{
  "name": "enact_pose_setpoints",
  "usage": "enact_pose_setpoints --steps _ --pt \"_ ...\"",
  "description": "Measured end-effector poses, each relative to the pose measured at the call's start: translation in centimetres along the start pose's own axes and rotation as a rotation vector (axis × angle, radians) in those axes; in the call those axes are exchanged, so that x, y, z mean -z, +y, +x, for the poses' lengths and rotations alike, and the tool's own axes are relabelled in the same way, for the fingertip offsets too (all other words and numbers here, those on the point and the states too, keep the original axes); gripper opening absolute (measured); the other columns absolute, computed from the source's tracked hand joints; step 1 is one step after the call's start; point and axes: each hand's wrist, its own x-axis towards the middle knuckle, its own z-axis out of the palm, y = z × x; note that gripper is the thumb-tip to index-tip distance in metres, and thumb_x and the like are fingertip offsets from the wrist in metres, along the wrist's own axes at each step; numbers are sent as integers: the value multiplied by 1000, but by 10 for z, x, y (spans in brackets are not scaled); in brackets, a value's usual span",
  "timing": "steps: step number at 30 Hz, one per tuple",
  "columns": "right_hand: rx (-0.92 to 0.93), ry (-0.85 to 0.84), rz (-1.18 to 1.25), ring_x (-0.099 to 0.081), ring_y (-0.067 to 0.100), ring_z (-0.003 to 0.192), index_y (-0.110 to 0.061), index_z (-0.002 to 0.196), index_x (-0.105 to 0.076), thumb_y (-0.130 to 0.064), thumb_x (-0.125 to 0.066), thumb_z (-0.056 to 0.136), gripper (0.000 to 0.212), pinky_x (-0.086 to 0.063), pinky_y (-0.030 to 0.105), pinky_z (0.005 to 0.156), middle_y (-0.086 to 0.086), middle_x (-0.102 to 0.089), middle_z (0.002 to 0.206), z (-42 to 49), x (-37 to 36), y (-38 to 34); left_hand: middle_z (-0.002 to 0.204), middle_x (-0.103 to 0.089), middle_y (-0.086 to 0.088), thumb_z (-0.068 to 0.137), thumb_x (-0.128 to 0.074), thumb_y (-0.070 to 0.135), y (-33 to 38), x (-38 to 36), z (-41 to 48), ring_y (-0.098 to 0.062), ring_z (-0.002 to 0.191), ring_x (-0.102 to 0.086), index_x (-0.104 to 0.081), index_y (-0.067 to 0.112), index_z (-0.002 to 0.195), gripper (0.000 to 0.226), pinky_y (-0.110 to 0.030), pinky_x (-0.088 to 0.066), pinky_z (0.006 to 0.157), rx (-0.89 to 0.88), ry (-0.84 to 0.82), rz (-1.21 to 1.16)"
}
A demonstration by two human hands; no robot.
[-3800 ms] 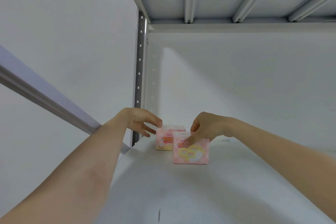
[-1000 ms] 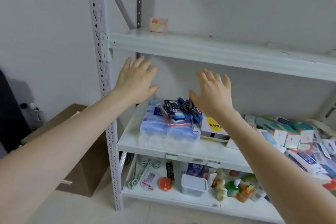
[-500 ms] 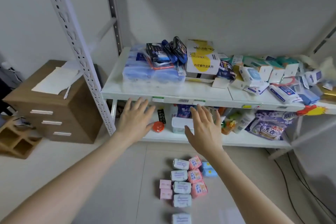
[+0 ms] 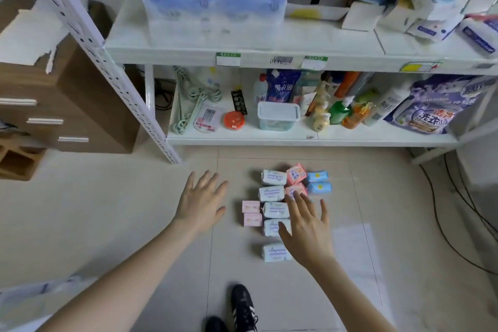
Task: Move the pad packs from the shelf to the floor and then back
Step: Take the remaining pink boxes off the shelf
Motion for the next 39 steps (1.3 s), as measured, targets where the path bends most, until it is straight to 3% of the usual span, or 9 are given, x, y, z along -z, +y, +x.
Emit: enact_pose_setpoints --steps 16,22,26,39 --pt "-48 -202 142 -63 26 114 -6 120 -65 -26 -84 61 66 -43 56 99 11 -67 122 40 -275 31 159 -24 -4 95 -47 46 35 -248 132 -23 148 -17 -21 24 152 66 -48 -11 119 -9 -184 -157" --pt "-53 -360 145 -46 25 134 -8 137 -50 -27 -69 80 63 -25 54 113 10 -52 141 51 -400 39 158 -28 -3 93 -51 47 33 -361 190 -24 147 -21 -21 23 153 71 -48 -14 118 -50 -205 -189" --pt "-39 -392 145 -42 25 136 -8 139 -48 -29 -68 81 65 -21 52 116 11 -49 144 57 -471 39 159 -26 -2 93 -49 51 28 -427 226 -23 147 -20 -16 25 154 73 -47 -13 119 -64 -223 -197" --pt "-1 -412 70 -33 26 141 -9 141 -43 -27 -69 80 69 -17 49 116 9 -38 152 83 -568 46 160 -23 -3 91 -53 54 25 -520 302 -24 147 -19 -7 27 155 83 -49 -15 118 -207 -163 -255"
